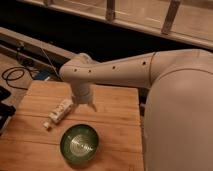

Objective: Place the bottle in the ceramic bowl

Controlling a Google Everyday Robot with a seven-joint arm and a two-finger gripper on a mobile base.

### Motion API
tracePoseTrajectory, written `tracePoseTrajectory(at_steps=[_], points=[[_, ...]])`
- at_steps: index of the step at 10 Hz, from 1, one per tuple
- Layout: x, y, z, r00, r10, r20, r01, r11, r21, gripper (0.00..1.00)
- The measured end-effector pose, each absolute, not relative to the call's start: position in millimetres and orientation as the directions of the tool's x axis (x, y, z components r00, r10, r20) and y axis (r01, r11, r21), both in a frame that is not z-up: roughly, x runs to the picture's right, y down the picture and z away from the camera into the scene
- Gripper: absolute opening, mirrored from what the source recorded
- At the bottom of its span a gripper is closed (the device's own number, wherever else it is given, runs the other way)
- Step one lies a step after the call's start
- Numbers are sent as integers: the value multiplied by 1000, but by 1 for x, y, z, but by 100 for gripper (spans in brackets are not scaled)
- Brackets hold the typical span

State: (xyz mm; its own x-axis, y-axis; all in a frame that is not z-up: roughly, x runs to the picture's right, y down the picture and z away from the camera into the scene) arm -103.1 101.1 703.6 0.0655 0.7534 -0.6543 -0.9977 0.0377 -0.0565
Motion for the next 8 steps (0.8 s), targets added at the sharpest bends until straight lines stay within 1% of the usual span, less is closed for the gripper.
tracePoseTrajectory(at_steps=[2,4,6,8], points=[[-105,95,704,73,776,-626,-997,39,-67,65],[-116,73,709,58,828,-558,-995,4,-97,65],[-150,41,721,-18,865,-502,-990,-85,-111,65],[-195,13,732,-66,882,-466,-985,-133,-111,65]])
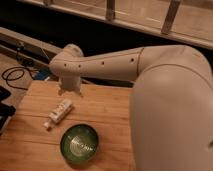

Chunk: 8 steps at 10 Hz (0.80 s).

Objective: Place the bottle in the ceramic bowl

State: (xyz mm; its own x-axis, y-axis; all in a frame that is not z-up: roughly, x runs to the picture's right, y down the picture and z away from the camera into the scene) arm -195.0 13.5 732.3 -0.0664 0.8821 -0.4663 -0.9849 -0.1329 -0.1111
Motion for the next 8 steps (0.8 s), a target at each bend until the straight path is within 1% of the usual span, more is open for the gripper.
tracePoseTrajectory(at_steps=[2,6,7,8], points=[[-223,5,734,-68,887,-456,-983,-137,-120,65],[-218,5,734,-77,887,-456,-985,-139,-104,65],[-207,12,739,-102,880,-464,-987,-146,-60,65],[-202,17,743,-111,874,-474,-987,-151,-47,65]])
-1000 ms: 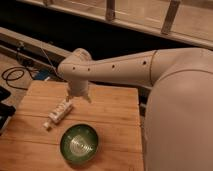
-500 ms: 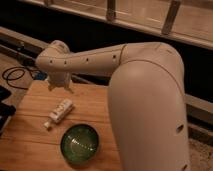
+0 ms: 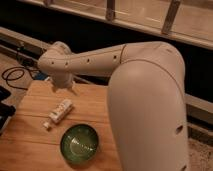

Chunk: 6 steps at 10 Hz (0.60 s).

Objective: Place the bottle in the ceramic bowl

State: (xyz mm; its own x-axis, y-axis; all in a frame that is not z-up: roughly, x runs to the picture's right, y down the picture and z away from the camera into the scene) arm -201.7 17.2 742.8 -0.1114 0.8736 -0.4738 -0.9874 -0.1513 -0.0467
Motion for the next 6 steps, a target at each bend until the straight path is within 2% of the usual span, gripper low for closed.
tracePoseTrajectory(at_steps=[6], points=[[-209,49,798,-142,789,-597,-981,-194,-23,65]])
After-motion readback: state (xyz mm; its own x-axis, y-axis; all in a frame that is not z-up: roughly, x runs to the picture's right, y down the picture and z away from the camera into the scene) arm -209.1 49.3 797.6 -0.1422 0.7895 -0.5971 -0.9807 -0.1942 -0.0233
